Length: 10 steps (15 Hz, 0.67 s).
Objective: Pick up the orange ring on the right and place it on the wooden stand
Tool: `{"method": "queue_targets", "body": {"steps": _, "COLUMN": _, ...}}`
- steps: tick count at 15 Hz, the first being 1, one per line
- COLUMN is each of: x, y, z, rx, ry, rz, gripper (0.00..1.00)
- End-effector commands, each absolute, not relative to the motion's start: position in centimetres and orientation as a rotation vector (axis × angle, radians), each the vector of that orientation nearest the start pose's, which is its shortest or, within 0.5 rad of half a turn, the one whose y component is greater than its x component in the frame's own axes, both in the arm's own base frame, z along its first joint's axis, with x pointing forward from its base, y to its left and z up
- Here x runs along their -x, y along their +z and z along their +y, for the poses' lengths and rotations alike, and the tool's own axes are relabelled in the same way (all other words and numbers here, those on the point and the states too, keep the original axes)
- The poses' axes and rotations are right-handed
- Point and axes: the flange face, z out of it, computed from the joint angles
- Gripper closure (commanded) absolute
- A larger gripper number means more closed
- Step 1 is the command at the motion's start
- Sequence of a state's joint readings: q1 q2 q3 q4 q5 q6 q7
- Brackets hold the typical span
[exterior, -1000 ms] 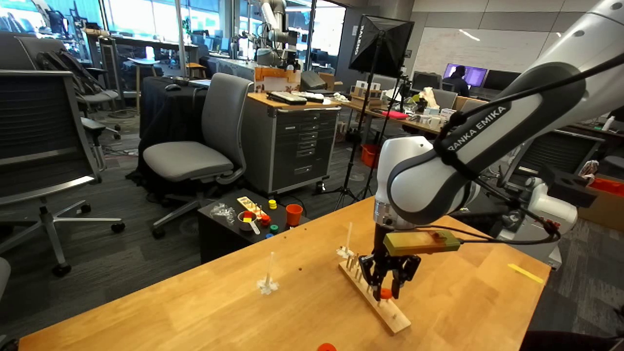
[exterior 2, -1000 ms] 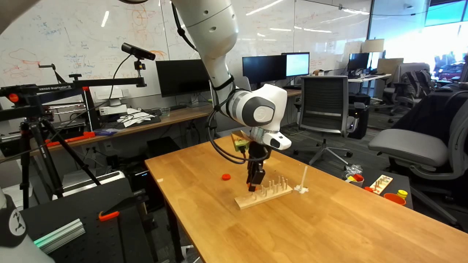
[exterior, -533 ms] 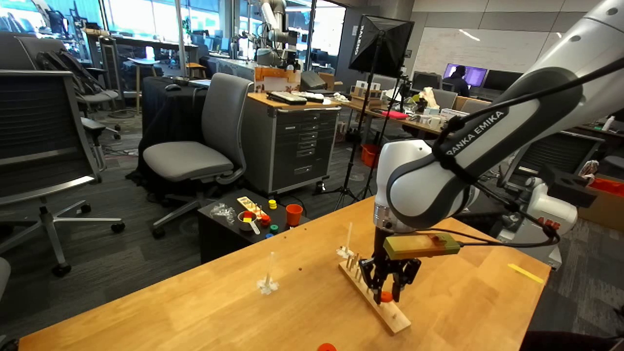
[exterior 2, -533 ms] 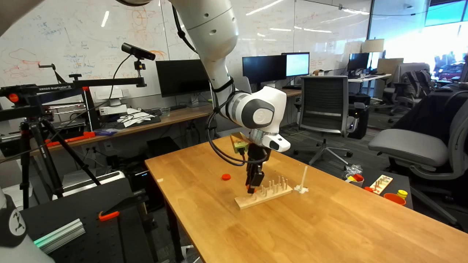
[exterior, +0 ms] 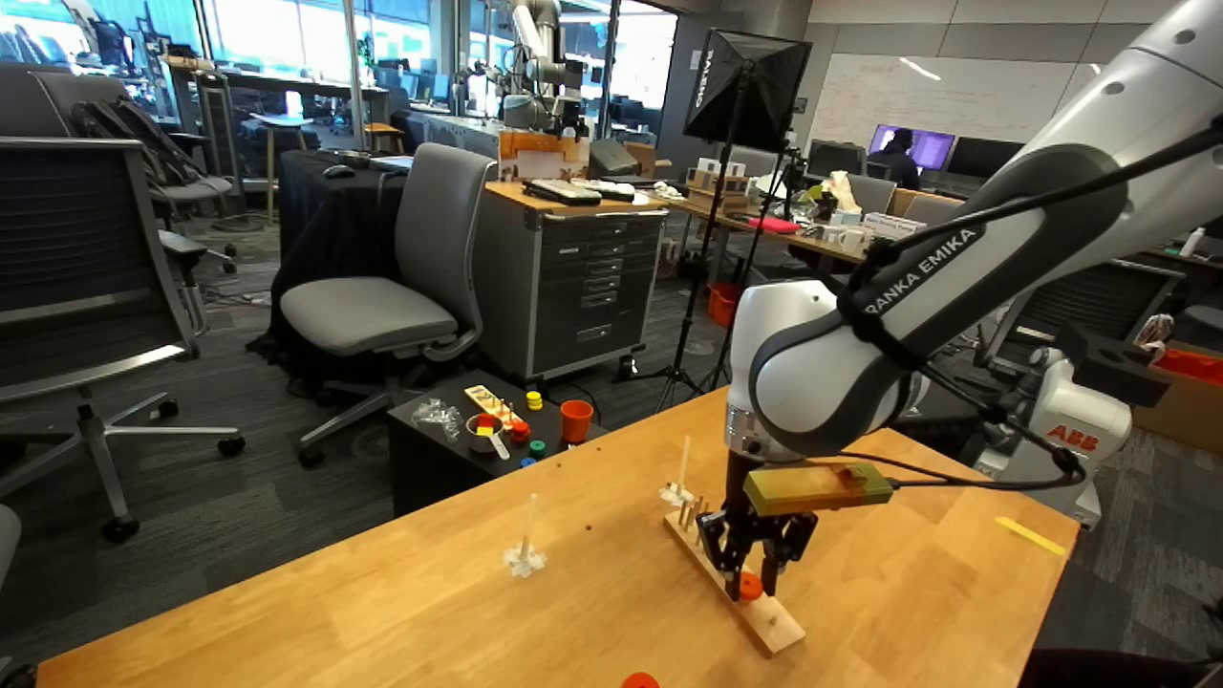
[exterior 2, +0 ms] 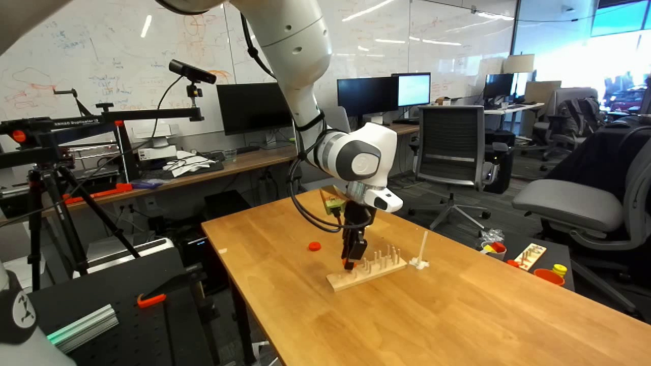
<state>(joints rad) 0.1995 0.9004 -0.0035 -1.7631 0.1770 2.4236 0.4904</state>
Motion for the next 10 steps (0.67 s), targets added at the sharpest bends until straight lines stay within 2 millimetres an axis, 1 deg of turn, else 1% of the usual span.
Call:
{"method": "queue_targets", "body": {"steps": 1, "x": -60.68, "y": 3.89, "z": 12.71, "rx": 3.061, "ry": 0.384, "rz": 0.649, "gripper": 0.80}}
{"method": "queue_targets", "body": {"steps": 4, "x": -60.82, "y": 3.84, "z": 12.85, "rx": 3.065, "ry": 0.382, "rz": 0.638, "gripper": 0.80}}
{"method": "queue_targets", "body": {"steps": 10, "x": -60.87, "y": 3.68, "z": 12.19, "rx": 3.062, "ry": 0.387, "rz": 0.656, "gripper": 0.80}}
